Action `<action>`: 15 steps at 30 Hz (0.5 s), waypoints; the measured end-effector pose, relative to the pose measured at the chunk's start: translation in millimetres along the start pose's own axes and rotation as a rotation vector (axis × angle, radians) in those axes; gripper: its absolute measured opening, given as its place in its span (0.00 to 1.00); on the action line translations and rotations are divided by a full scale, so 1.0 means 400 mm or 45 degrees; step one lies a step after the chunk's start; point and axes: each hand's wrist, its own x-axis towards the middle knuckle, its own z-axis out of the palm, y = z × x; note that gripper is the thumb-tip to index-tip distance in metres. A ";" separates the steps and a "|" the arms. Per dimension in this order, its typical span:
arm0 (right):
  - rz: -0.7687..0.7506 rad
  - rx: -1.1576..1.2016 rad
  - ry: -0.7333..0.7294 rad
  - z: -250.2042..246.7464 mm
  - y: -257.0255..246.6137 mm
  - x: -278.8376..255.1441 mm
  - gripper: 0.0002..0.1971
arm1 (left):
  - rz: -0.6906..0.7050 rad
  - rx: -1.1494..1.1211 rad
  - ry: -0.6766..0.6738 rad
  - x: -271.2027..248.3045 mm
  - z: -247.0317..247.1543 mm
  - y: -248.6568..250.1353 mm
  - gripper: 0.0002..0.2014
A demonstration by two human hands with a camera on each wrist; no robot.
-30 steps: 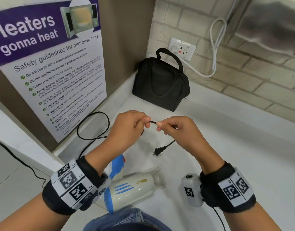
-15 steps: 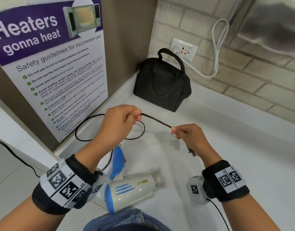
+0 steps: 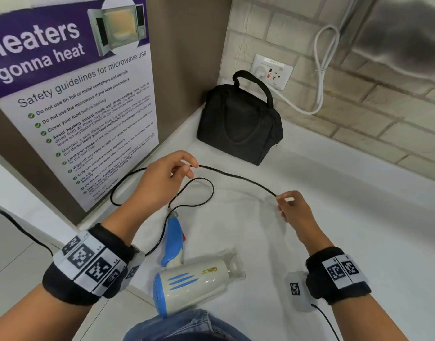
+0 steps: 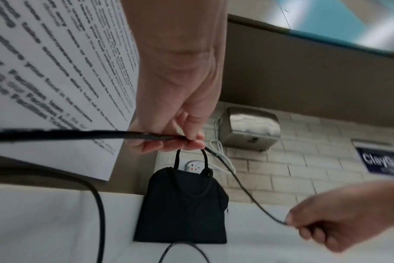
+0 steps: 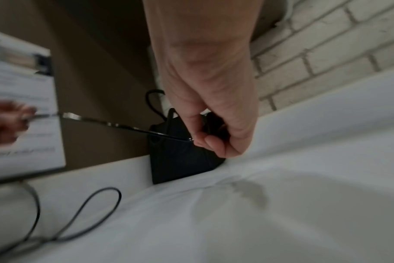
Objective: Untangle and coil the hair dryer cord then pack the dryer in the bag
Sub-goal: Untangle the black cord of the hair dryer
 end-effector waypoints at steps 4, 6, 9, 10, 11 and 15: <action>0.198 0.382 -0.137 -0.007 0.013 0.003 0.03 | 0.061 0.227 -0.064 -0.006 0.043 -0.039 0.16; 0.206 0.452 -0.144 -0.011 0.016 0.004 0.08 | 0.032 0.381 -0.107 -0.008 0.069 -0.041 0.15; 0.213 0.494 -0.127 -0.015 0.022 0.005 0.12 | 0.031 0.599 -0.264 -0.001 0.104 -0.040 0.16; 0.214 0.498 -0.128 -0.015 0.025 0.005 0.12 | 0.029 0.650 -0.324 0.003 0.115 -0.041 0.17; 0.209 0.496 -0.128 -0.016 0.027 0.003 0.12 | 0.023 0.694 -0.381 0.007 0.126 -0.043 0.18; 0.151 0.349 -0.116 -0.019 0.046 0.004 0.08 | 0.018 0.782 -0.550 0.007 0.154 -0.051 0.23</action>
